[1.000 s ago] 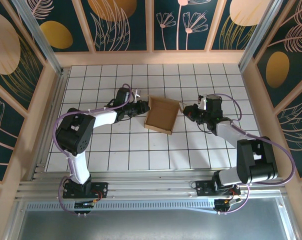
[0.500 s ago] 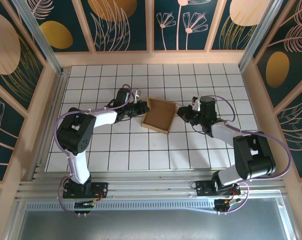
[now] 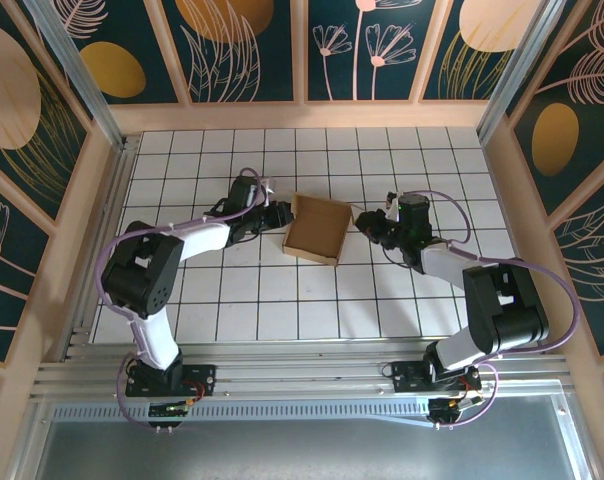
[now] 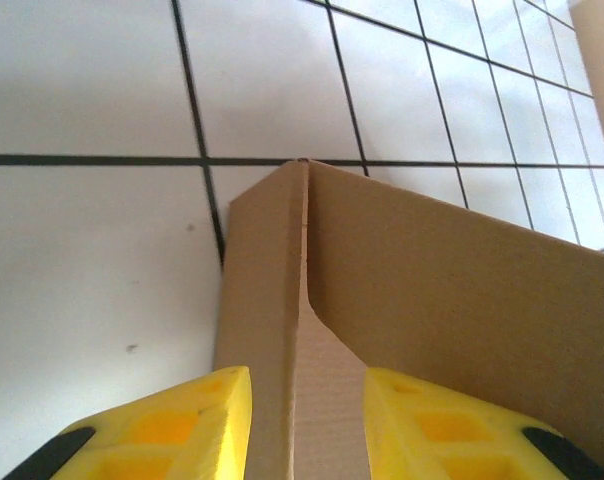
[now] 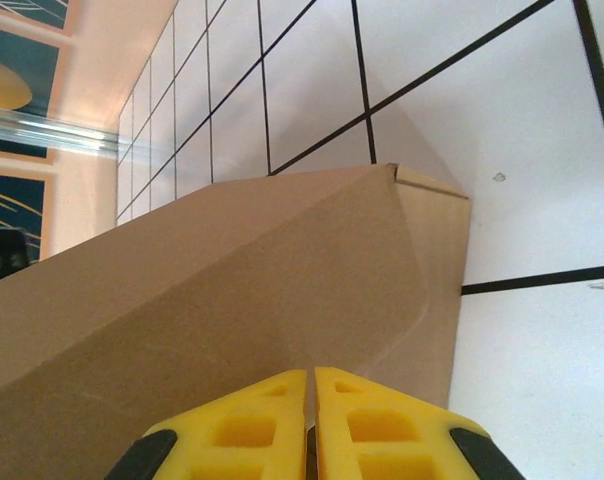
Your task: Fold the paper box
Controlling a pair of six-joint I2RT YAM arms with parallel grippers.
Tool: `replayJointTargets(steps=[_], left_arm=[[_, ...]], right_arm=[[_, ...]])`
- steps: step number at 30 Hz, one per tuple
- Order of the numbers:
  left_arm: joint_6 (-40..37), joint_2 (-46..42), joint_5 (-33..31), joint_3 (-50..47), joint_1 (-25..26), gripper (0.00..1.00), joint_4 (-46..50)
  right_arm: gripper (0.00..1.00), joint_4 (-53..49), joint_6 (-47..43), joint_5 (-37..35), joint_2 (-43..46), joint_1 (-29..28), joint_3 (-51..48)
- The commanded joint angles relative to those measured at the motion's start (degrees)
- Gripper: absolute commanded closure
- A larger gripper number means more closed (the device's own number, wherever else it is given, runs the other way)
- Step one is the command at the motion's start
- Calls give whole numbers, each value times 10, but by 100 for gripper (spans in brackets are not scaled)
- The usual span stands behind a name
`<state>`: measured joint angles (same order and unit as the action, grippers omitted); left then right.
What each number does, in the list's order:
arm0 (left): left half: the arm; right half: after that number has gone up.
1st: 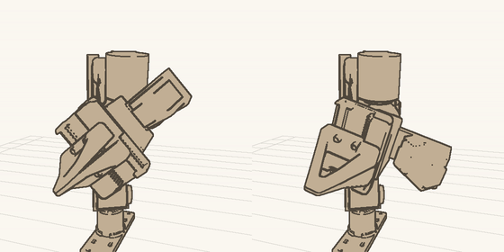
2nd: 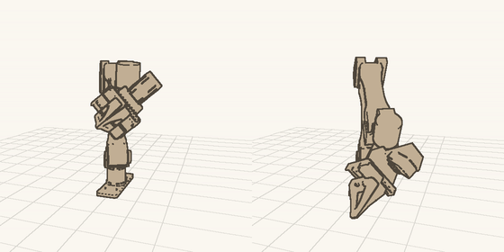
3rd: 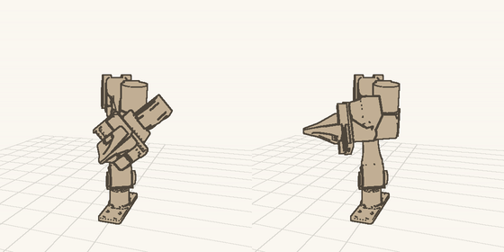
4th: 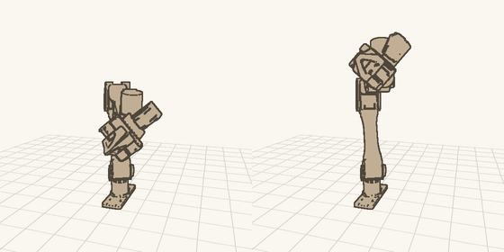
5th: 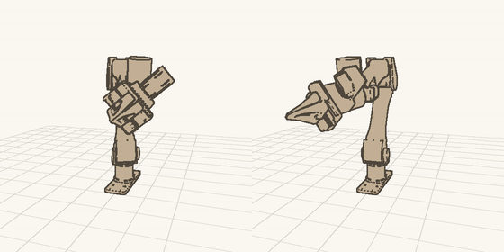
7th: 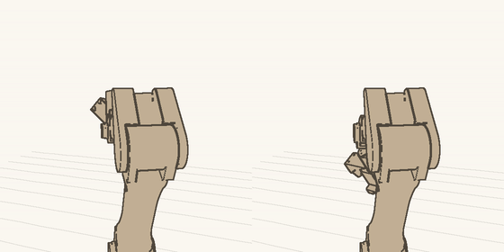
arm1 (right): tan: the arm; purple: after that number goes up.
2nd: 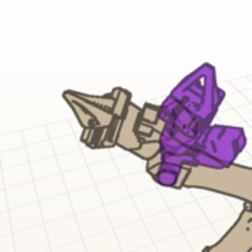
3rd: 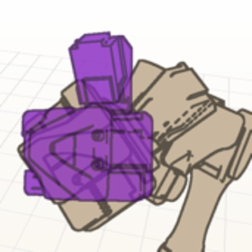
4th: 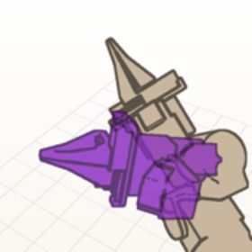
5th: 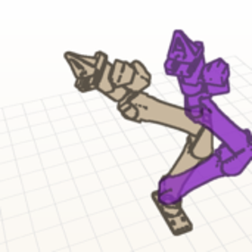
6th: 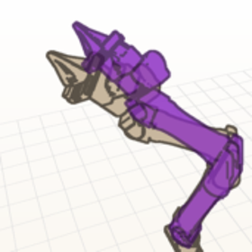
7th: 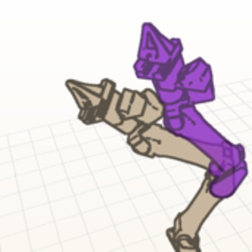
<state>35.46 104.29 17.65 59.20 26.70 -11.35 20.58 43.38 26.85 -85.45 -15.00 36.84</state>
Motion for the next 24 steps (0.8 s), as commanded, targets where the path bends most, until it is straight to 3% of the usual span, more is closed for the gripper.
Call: replayJointTargets(steps=[1, 6, 12, 17, 20, 24], left_arm=[[-38, -45, -77, -5, 3, 65, 41], [-65, -58, -91, -3, 3, 66, 82], [-46, -152, -187, -24, 1, 68, 117], [-47, -228, -255, 22, -6, 68, 184], [-68, -212, -227, 99, -9, 63, 228], [-98, -51, -124, 308, -31, 64, 385]], right_arm=[[88, -5, -23, -26, 9, -6, -2], [88, -11, -30, -29, 9, -4, 6], [88, -16, -36, -27, 9, -5, 11], [88, -17, -41, -28, 15, -5, 12], [88, -17, -41, -29, 15, -4, 13], [88, -12, -31, -24, 7, -5, 14]])
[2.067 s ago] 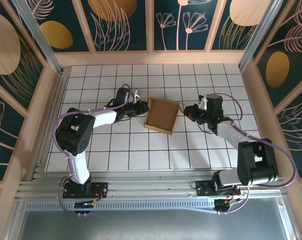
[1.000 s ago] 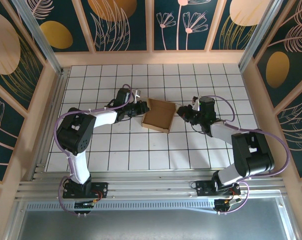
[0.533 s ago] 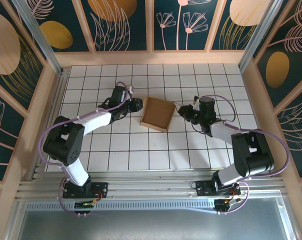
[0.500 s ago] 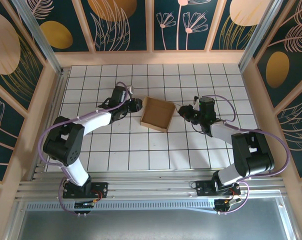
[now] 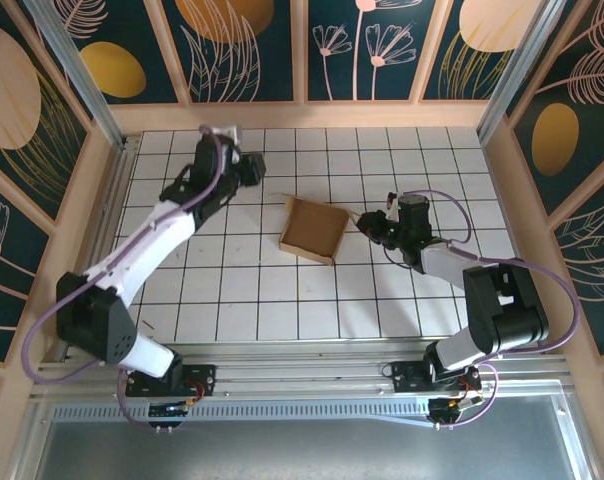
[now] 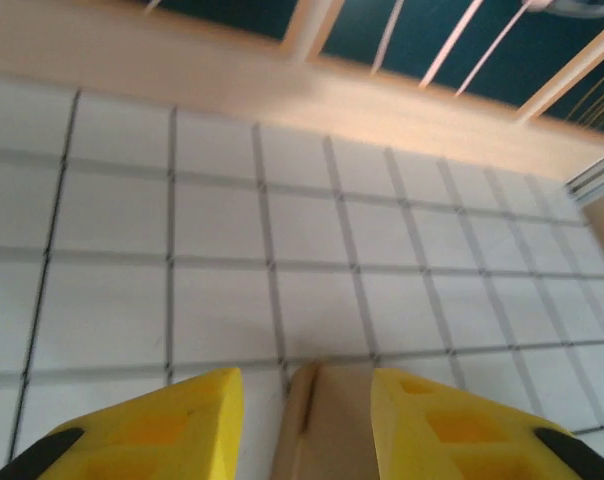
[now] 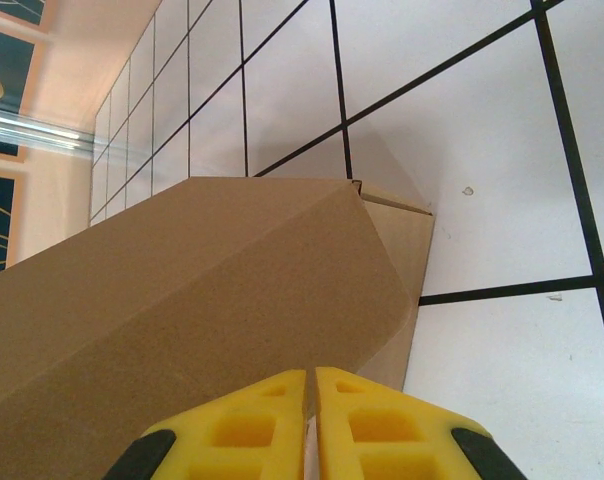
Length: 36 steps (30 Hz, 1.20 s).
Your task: Fold the paper box
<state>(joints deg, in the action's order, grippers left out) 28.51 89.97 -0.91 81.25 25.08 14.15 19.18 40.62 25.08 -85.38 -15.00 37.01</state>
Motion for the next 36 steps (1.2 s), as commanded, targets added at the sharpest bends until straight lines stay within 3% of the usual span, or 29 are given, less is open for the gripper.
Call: replayJointTargets(steps=[1, 7, 9, 11, 15, 26, 32, 36], left_arm=[[-25, 131, 81, 127, -22, 64, 153], [24, 279, 266, 254, -42, 67, 188], [50, 295, 307, 242, -43, 68, 163], [75, 289, 308, 206, -43, 67, 124], [131, 268, 325, 116, -43, 51, 35], [193, 234, 342, -42, -41, 53, -91], [206, 236, 357, -48, -41, 51, -112], [195, 230, 348, -37, -41, 46, -102]], right_arm=[[88, 2, -1, -4, 4, -4, 13], [88, -1, 12, 11, -6, -5, 19], [88, -5, 13, 12, -7, -6, 21], [88, -14, 17, 12, -8, -6, 25], [87, -16, 31, 25, -18, -8, 33], [87, 1, 49, 29, -53, -24, 47], [86, -1, 51, 30, -58, -27, 56], [85, -46, 13, -14, -14, -14, 49]])
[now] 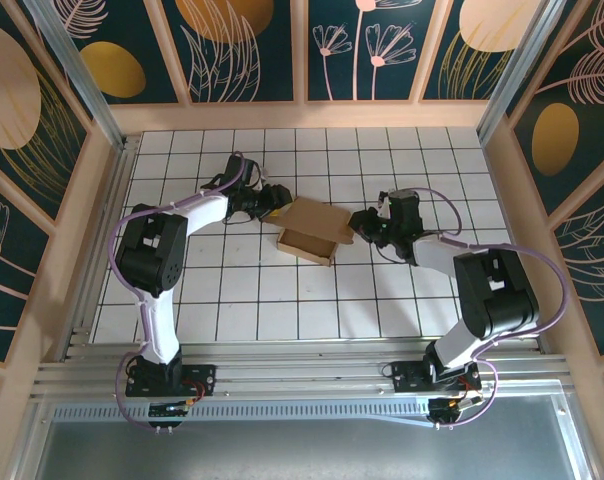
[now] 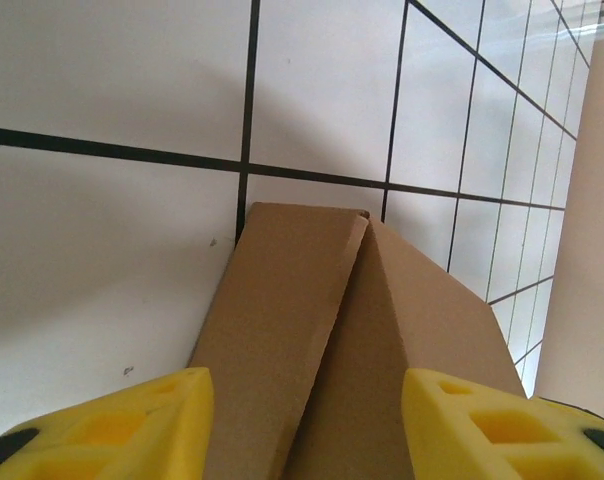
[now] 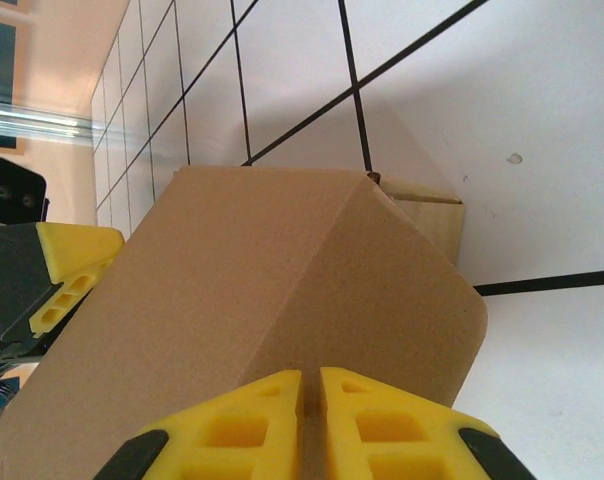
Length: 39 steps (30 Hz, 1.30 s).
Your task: Fold the paper box
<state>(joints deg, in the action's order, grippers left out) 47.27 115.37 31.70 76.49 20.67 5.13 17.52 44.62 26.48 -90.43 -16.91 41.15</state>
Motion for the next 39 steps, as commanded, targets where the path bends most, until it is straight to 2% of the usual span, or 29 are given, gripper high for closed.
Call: replayJointTargets(steps=[1, 5, 9, 11, 13, 17, 20, 30, 39], left_arm=[[5, -25, 21, 11, 3, 45, -12], [3, -31, 14, 6, 3, 40, -14], [16, -34, 22, -10, 3, 23, -35], [25, -34, 30, -15, 3, 21, -45], [29, -34, 34, -18, 3, 20, -51], [34, -36, 38, -23, 3, 20, -54], [46, -39, 44, -34, 3, 20, -66], [68, -50, 60, -56, 6, 19, -99], [84, -42, 66, -65, 30, 19, -122]], right_arm=[[85, -33, -31, -37, 47, 11, 1], [83, -31, -24, -56, 90, 41, -50], [83, -36, -37, -32, 85, 42, -62], [83, -29, -34, -15, 77, 41, -62], [80, -14, -21, 3, 69, 41, -61], [66, 30, 21, 29, 55, 34, -60], [64, 72, 66, 47, 44, 28, -70], [66, 199, 195, 59, 25, 8, -104], [72, 264, 244, 75, -15, -3, -87]])
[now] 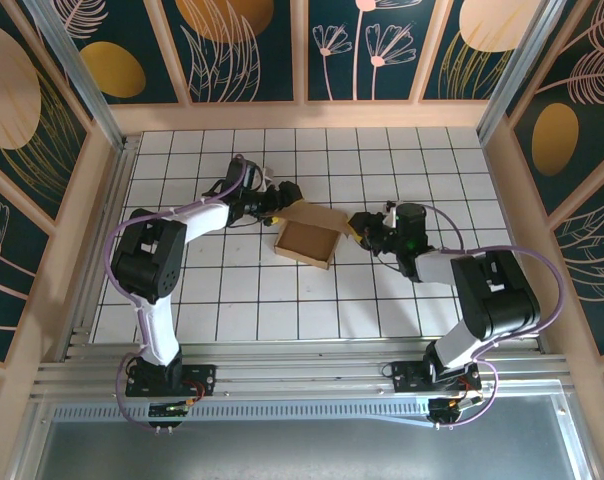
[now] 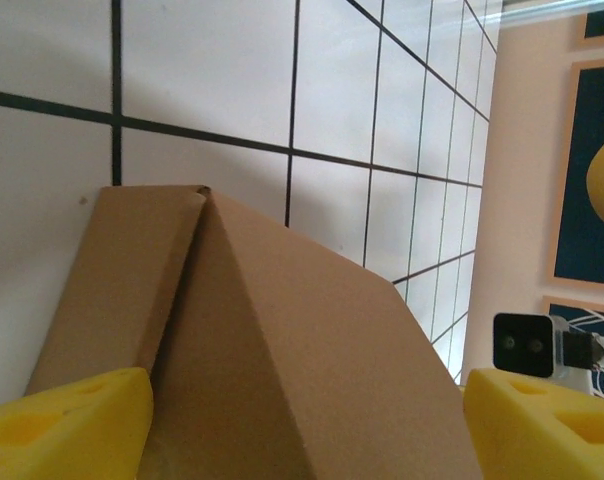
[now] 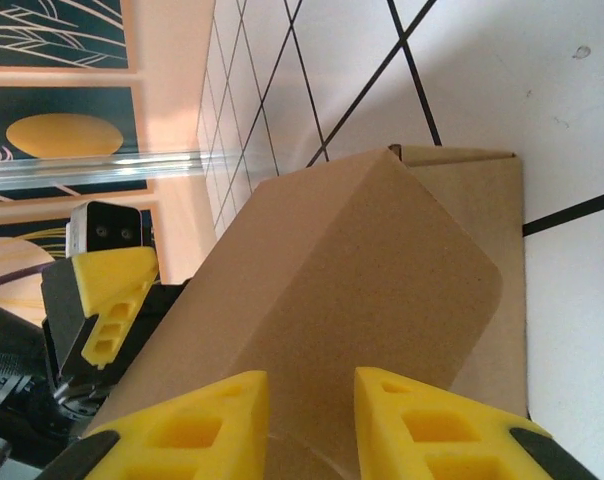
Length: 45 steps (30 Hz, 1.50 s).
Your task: Fold the paper box
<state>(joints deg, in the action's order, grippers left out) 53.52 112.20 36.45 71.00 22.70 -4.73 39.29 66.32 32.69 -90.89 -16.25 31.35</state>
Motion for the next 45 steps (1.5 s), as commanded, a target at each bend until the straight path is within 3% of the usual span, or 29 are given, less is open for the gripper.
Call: replayJointTargets(steps=[1, 15, 24, 28, 33, 37, 41, 45], left_arm=[[23, -9, 18, -11, 12, 19, -25], [12, 0, 9, 3, 29, 18, -17], [16, 7, 10, 17, 43, 18, -16], [14, 6, 8, 24, 44, 18, -9], [-2, -2, -28, 30, 43, 18, 21], [-7, -7, -55, 32, 39, 18, 33], [-1, -10, -60, 33, 32, 18, 33], [-1, -8, -58, 43, 29, 18, 36]], right_arm=[[73, 45, 28, 13, -13, -12, 14], [77, 49, 51, 11, -46, -32, 59], [77, 149, 145, 26, -99, -54, 61], [75, 133, 111, 26, -103, -62, 77], [70, -34, -80, -25, -23, -26, 89], [63, -164, -254, -173, 100, -9, 58], [57, -173, -288, -213, 220, 31, -27], [50, -177, -313, -255, 330, 32, -113]])
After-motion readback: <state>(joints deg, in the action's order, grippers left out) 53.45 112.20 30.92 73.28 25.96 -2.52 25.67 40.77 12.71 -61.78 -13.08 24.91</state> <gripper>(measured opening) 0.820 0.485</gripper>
